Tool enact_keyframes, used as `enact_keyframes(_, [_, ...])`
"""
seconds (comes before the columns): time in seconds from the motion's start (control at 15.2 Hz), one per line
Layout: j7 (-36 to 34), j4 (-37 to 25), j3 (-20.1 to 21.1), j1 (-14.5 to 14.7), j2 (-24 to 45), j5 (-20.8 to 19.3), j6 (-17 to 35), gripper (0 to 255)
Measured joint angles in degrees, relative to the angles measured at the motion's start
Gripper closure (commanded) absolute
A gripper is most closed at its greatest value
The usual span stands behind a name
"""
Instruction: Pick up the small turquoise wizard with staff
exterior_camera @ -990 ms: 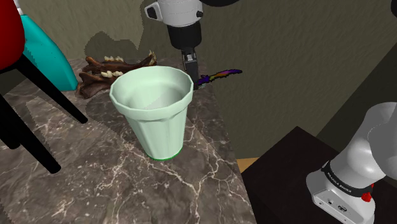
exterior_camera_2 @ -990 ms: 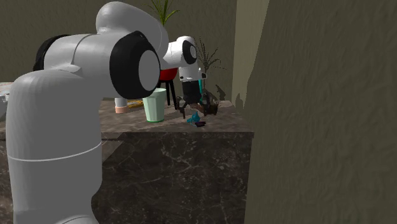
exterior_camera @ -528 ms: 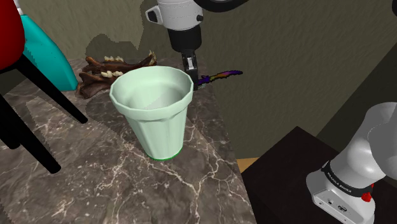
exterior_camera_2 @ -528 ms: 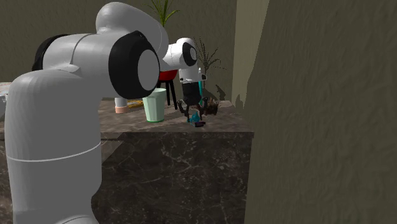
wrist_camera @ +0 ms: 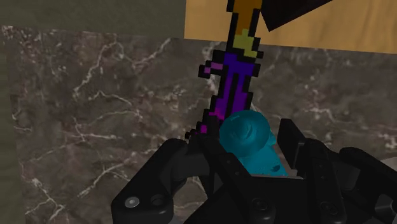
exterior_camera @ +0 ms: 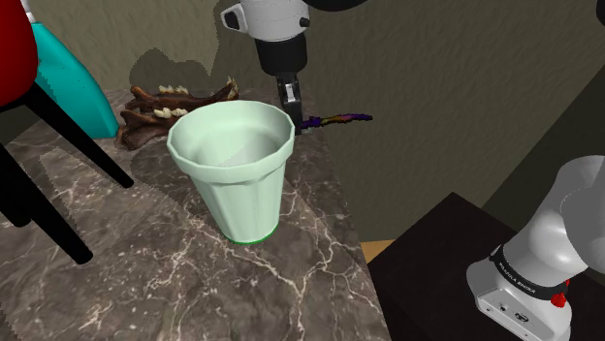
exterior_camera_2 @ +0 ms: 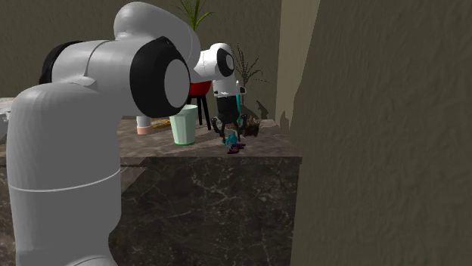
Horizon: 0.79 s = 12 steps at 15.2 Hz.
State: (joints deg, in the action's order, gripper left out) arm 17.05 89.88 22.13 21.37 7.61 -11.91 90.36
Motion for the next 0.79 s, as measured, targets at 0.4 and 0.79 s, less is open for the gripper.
enact_keyframes(0.4, [0.4,-5.4,0.2,0.4,0.8,-0.3,-4.6,255])
enact_keyframes(0.79, [0.9,-11.9,0.3,1.0,2.3,-0.9,-9.8,255])
